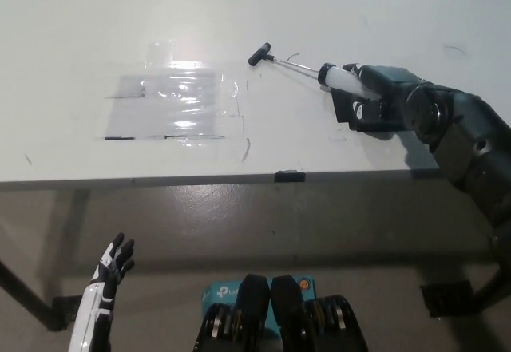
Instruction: The robot uses right hand to pick up a small white air pumper and uses its left hand to compress it, and then puts it on the desk
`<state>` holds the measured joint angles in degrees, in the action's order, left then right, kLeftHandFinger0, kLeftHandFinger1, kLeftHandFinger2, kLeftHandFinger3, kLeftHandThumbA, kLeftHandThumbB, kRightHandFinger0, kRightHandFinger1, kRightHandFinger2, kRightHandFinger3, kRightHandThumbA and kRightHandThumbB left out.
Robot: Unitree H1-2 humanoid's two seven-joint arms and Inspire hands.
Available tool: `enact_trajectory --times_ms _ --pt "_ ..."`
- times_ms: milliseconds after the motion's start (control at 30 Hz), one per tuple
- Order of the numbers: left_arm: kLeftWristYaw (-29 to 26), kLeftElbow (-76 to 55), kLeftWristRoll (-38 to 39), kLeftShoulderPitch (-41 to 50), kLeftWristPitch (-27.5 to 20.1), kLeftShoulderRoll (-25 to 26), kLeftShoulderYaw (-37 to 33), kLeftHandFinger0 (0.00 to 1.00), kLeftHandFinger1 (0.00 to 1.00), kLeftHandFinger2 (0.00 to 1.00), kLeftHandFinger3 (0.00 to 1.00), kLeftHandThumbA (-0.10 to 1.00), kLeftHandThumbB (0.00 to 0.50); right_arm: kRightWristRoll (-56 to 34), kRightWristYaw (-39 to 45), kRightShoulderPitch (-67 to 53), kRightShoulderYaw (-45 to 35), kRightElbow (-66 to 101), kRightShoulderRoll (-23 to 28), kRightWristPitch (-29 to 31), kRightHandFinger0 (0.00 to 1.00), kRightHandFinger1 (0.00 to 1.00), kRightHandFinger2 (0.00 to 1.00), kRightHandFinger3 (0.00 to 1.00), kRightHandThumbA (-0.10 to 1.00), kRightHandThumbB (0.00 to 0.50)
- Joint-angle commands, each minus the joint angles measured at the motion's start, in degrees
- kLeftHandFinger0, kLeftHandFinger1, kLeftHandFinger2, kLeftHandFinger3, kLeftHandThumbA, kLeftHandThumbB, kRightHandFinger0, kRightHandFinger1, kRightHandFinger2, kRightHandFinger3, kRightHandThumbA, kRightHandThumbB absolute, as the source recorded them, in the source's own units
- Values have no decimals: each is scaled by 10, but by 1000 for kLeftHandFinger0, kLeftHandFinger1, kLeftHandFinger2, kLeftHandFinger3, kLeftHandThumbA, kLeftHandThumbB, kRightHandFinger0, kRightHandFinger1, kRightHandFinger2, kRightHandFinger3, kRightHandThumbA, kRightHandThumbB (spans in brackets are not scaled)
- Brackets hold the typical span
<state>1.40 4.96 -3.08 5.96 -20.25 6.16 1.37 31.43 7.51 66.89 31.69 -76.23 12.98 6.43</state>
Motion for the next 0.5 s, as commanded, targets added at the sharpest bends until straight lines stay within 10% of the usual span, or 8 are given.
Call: enact_trajectory --times_ms 0,467 --pt "-1 -14 -6 -4 -16 9 2 1000 1000 1000 1000 1000 46 -9 -23 0 -16 10 19 28 154 687 964 961 -100 157" --pt "1 -45 4 -9 -8 3 2 1000 1000 1000 1000 1000 59 -36 4 -115 -98 327 76 35 65 555 858 971 -100 96"
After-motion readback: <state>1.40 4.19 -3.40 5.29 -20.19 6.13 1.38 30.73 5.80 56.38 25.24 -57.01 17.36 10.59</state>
